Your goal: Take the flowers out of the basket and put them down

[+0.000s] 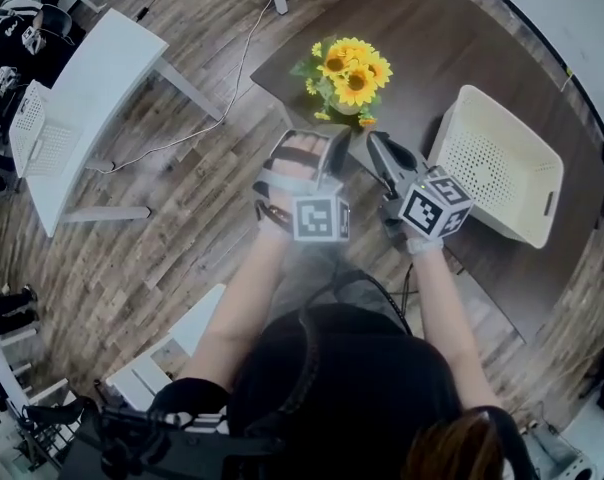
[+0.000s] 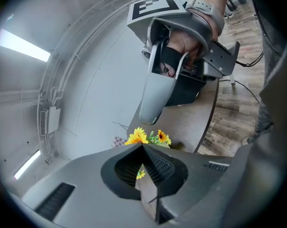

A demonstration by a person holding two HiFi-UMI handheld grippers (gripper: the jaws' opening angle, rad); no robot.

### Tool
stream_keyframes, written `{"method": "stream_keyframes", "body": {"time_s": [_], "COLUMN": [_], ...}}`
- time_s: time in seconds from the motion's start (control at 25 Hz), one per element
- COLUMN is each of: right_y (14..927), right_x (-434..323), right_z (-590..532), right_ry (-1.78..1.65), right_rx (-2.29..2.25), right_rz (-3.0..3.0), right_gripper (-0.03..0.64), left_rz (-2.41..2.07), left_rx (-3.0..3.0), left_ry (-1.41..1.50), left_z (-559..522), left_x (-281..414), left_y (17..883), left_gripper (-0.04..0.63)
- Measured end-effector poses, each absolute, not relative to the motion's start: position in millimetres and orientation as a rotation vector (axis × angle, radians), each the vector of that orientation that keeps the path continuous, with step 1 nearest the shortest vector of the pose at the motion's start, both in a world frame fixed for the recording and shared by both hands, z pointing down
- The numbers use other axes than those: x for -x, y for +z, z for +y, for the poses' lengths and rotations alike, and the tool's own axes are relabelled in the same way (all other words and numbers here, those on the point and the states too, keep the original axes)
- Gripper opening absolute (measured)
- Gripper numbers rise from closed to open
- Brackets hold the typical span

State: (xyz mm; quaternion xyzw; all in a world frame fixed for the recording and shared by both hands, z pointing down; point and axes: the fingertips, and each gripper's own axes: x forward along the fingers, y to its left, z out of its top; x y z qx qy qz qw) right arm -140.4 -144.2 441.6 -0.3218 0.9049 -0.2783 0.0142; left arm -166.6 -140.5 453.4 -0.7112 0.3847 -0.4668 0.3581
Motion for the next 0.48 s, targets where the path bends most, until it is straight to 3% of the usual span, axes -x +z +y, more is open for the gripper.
{"method": "stream_keyframes", "body": {"time_s": [0.48], "right_y": [449], "right_x": [138], "right_z": [-88], "right_ry": [-0.868], "right_rx": [0.931], "right_rz": [2.867], "right_gripper": [0.000], "left_rz": [1.040], "left_rx": [1.828], "left_ry": [-1.254], "left_z": [-86], "left_x": [164], "left_y": [458], "left_gripper": [0.003]}}
